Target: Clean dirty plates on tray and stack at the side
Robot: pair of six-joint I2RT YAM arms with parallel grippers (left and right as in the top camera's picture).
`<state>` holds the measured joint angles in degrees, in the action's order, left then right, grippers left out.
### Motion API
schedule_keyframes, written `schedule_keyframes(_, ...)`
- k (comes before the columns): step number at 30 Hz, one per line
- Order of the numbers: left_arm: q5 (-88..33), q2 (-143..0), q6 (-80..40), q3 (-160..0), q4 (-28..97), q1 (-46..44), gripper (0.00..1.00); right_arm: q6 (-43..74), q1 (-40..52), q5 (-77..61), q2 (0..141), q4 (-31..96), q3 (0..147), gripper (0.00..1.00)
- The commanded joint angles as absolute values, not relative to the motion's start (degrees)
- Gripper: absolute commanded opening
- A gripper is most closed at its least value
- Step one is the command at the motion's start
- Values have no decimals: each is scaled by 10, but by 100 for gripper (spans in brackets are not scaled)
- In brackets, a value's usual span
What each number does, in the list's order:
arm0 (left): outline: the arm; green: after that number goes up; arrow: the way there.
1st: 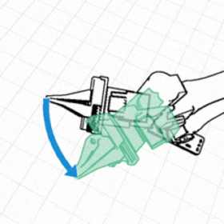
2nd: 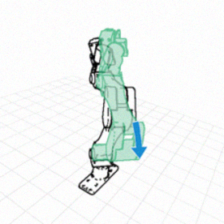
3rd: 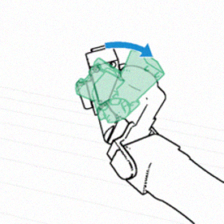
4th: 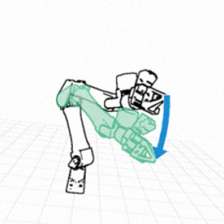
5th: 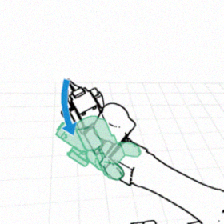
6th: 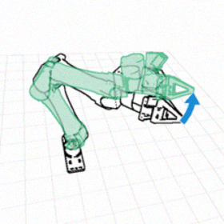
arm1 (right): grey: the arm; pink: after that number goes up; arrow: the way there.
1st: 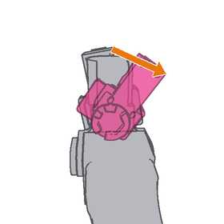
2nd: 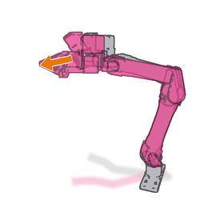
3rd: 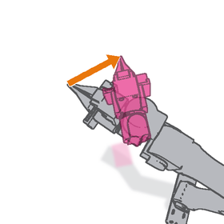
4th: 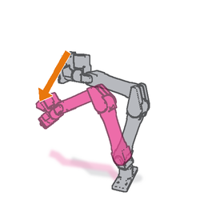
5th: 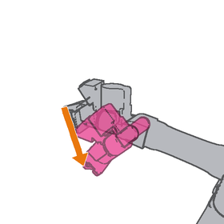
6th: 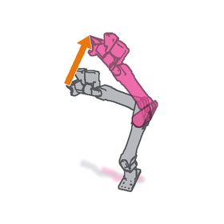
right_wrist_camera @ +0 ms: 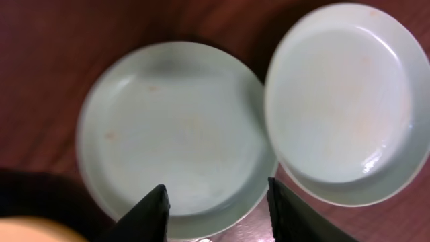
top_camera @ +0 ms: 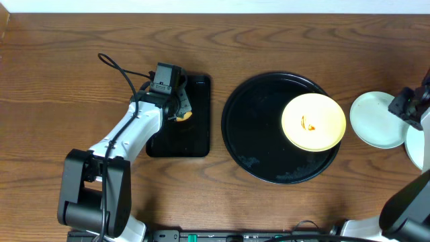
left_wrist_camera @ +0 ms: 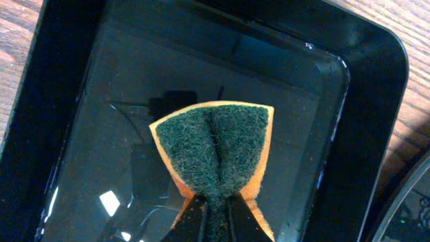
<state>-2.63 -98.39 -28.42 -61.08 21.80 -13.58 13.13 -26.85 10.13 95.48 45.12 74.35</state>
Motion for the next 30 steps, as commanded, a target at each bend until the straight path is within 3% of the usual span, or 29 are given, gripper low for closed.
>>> schedule_keyframes(1,-23,-988,-277,-604,221,-133,7,141,-281,144,990,452,740,43)
schedule_keyframes(17,-23,-988,-277,-604,227,-133,7,142,-342,147,1071,429,740,41)
schedule_keyframes(27,-23,-988,-277,-604,227,-133,8,141,-347,94,1099,415,740,31)
schedule_keyframes(30,-23,-988,-277,-604,227,-133,7,141,-347,94,1108,416,740,24)
